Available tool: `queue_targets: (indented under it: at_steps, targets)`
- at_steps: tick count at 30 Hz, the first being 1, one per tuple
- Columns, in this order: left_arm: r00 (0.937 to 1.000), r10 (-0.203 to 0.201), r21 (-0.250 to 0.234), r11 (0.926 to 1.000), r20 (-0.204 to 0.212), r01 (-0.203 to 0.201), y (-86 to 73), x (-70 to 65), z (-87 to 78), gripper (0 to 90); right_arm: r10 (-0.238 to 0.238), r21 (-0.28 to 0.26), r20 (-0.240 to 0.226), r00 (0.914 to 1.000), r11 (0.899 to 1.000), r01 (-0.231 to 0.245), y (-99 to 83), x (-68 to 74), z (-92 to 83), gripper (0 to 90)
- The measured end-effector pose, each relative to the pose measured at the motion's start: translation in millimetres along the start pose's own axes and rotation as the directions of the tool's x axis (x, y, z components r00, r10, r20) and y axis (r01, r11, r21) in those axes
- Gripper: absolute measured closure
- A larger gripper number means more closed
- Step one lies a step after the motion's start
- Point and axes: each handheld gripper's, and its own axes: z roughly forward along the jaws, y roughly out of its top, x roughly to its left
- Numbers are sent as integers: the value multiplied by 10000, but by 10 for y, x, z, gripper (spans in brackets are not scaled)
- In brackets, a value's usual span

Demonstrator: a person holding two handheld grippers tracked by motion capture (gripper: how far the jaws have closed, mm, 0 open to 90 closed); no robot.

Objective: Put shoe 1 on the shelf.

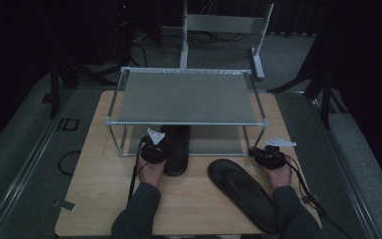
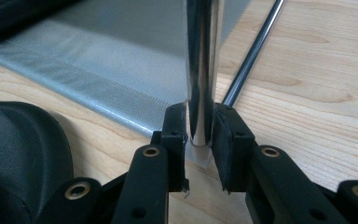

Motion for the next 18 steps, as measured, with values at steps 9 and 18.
queue_targets:
  at_steps: [9, 18]
  targets:
    - [9901, 783, -145, 9969, 1168, -771, -133, -26, -510, 377, -4, -3, 101, 9999, 10000, 4, 0, 6, 1, 771]
    - [9733, 1077, 174, 9934, 2029, -1135, -418, -190, -790, 246, -197, 39, 227, 9995, 9998, 196, 3, 21, 3, 785]
